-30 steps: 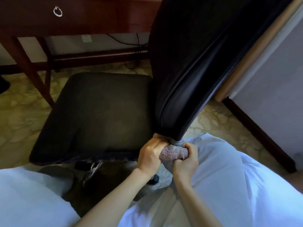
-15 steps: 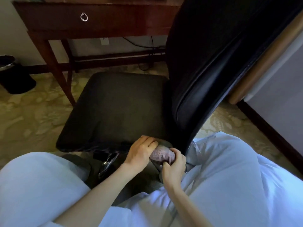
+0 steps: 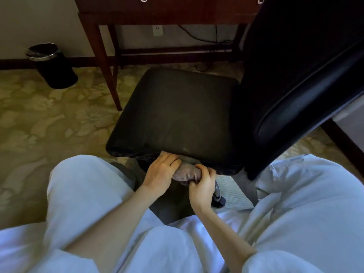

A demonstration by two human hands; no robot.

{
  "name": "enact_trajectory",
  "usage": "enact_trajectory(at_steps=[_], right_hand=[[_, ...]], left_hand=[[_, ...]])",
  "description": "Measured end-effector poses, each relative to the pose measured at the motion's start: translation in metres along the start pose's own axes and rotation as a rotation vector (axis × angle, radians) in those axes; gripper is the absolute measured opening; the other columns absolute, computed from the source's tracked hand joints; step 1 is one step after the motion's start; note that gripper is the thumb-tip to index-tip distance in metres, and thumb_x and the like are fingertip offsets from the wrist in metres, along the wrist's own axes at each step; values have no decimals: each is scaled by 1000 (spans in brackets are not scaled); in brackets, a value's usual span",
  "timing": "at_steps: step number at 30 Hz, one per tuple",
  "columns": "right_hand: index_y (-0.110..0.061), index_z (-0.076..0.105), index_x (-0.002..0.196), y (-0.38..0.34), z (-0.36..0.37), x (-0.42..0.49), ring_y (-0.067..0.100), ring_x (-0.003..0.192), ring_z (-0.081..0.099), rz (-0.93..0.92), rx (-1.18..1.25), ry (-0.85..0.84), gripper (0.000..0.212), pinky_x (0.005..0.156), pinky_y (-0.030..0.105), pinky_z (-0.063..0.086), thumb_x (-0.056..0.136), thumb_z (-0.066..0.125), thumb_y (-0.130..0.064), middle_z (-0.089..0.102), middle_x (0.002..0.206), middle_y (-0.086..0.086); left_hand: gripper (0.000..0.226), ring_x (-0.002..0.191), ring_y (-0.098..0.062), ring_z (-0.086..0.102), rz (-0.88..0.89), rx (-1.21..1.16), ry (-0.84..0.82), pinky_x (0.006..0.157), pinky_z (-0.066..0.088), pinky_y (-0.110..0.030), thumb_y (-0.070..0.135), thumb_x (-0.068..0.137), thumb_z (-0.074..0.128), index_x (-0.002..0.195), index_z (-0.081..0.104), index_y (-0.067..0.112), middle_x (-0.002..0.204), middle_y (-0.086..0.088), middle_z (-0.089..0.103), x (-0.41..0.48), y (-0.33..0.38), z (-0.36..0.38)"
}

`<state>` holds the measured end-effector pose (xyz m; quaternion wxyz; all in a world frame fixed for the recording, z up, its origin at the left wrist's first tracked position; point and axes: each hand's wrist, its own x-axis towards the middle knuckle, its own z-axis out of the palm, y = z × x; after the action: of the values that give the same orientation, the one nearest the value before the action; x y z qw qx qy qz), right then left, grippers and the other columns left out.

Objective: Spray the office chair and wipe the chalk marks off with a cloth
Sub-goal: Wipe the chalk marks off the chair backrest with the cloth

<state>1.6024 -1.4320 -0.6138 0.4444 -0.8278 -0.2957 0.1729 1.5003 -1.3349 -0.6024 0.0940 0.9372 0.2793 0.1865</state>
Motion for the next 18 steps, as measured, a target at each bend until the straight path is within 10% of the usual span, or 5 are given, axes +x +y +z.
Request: enact_trajectory(at_steps=[10,18], right_hand=[[-8,68,106,32,-34,25,20,89,57,-94,-125,74,45,77,17,36,68,55,13,57,106,7],[-7,64,94,58,-81,49,19,85,51,188,-89,326,39,76,24,37,69,46,17,53,100,4]], left_hand=[[31,73,-29,64,72,48,103,56,53,-31,12,73,44,86,71,5,88,-12,67,20,27,33],[13,67,-24,57,164,-3,76,51,43,-32,8,63,57,72,66,9,78,-8,62,47,100,73]])
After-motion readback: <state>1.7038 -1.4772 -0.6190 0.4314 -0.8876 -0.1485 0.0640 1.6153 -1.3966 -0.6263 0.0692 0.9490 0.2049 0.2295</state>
